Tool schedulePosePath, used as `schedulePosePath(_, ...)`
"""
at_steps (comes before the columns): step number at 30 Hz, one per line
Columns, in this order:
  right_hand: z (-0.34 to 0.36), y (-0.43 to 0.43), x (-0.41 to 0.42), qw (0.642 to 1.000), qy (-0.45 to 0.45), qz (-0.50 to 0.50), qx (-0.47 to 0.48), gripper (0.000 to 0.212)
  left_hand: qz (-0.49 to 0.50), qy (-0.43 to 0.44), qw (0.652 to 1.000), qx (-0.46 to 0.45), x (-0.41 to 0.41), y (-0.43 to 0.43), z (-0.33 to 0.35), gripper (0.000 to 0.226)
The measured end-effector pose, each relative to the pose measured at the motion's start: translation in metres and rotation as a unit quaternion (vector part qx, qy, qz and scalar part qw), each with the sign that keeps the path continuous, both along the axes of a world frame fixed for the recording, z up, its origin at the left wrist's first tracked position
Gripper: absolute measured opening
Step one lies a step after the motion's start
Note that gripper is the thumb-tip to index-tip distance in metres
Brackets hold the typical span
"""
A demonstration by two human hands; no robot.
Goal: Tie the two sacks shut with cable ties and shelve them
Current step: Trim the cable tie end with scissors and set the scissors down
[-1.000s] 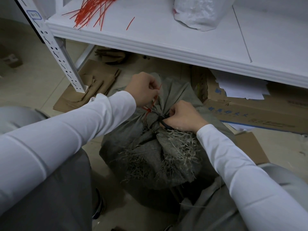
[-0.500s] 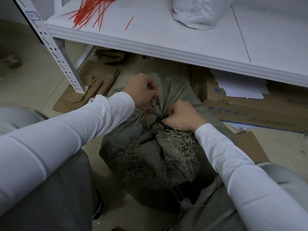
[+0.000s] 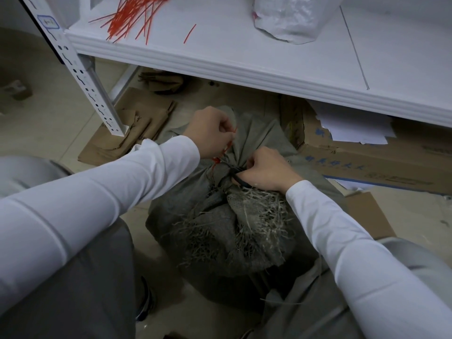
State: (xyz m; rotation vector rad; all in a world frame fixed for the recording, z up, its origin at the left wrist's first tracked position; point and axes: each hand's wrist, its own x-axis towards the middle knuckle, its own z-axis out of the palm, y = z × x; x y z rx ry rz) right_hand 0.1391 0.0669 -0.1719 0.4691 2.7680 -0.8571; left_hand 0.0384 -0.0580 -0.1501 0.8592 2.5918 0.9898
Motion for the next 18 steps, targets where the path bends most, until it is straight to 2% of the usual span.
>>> schedulePosePath(8,0.001,0.002,-0.001,1.000,0.001,0.015,0.007,0.051,0.022,0.021,0.999,-0.013,-0.007,-0.001,-0.005,0.004)
schedulePosePath(12,0.000,-0.002,-0.002,1.000,0.013,0.002,-0.008,0.039,0.045,0.030,0.999,-0.002,-0.010,-0.001,-0.002,0.005)
schedulePosePath(18,0.005,0.000,0.000,0.999,0.017,-0.016,-0.038,0.033,0.080,0.003,0.996,0.048,-0.018,-0.003,0.003,0.005)
